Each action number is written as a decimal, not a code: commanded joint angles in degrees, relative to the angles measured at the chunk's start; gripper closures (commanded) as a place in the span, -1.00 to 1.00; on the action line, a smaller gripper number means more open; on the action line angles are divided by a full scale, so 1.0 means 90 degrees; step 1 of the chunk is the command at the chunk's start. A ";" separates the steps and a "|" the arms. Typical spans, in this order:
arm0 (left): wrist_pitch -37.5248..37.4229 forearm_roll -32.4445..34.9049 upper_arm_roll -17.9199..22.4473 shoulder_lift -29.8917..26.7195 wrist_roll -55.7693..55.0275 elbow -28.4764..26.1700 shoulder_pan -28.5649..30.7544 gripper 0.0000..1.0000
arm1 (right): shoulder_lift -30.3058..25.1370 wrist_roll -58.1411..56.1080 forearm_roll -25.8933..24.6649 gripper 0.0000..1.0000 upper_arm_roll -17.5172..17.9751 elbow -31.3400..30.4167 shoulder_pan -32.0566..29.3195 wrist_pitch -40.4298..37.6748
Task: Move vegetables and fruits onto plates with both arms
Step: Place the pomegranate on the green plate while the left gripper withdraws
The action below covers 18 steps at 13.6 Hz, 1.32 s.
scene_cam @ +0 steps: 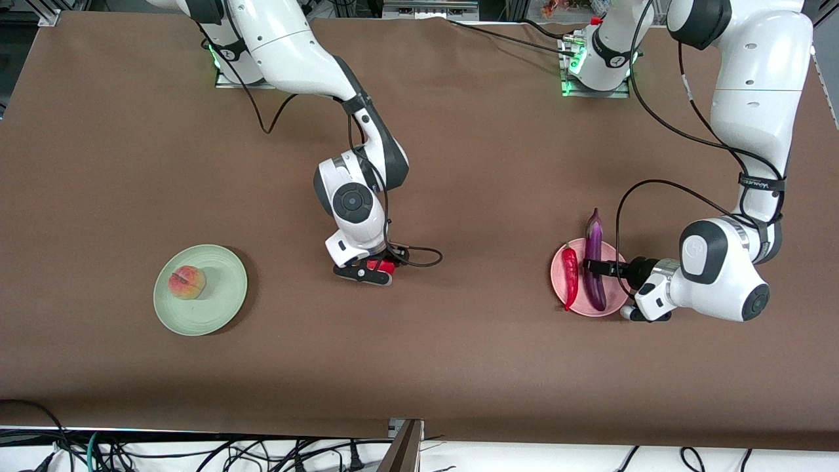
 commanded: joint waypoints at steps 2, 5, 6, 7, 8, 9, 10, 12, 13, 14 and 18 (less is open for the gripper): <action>-0.0059 -0.0029 -0.0036 -0.0429 -0.0461 -0.0018 0.0015 -1.00 | -0.0084 -0.0111 -0.0043 -0.05 -0.0042 0.0020 -0.0014 0.0003; -0.0253 0.0291 -0.0016 -0.1169 -0.0432 -0.0018 0.0015 -1.00 | -0.0434 -0.0644 -0.0024 0.10 -0.0489 0.0030 -0.0140 -0.0414; -0.0516 0.0613 -0.0065 -0.1491 -0.0461 -0.0018 -0.0004 -1.00 | -0.0590 -0.1131 0.0015 0.10 -0.0627 0.0040 -0.0295 -0.0774; -0.0712 0.0954 -0.0094 -0.1862 -0.0519 -0.0018 -0.0091 -1.00 | -0.0669 -0.1542 0.0015 0.10 -0.0705 0.0040 -0.0500 -0.0991; -0.0907 0.1209 -0.0094 -0.2214 -0.0626 -0.0018 -0.0228 -1.00 | -0.0757 -0.1875 0.0005 0.10 -0.0793 0.0040 -0.0676 -0.1051; -0.1161 0.1473 -0.0094 -0.2565 -0.0791 -0.0018 -0.0355 -1.00 | -0.0777 -0.2246 -0.0004 0.10 -0.0997 0.0011 -0.0794 -0.1245; -0.1347 0.1717 -0.0094 -0.2878 -0.0996 -0.0018 -0.0472 -1.00 | -0.0777 -0.2675 -0.0005 0.10 -0.1270 0.0011 -0.0863 -0.1547; -0.1592 0.2021 -0.0104 -0.3406 -0.1066 -0.0018 -0.0600 -1.00 | -0.0748 -0.3719 -0.0005 0.10 -0.1584 -0.0038 -0.1203 -0.1832; -0.1651 0.2216 -0.0104 -0.3583 -0.1076 -0.0018 -0.0707 -1.00 | -0.0748 -0.4236 -0.0014 0.10 -0.1576 -0.0106 -0.1534 -0.1833; -0.1719 0.2430 -0.0104 -0.3681 -0.1096 -0.0018 -0.0756 -1.00 | -0.0719 -0.4696 -0.0005 0.10 -0.1575 -0.0136 -0.1817 -0.1833; -0.2051 0.2520 -0.0123 -0.4402 -0.1173 -0.0416 -0.0766 -1.00 | -0.0534 -0.5267 0.0044 0.10 -0.1488 -0.0263 -0.2289 -0.1755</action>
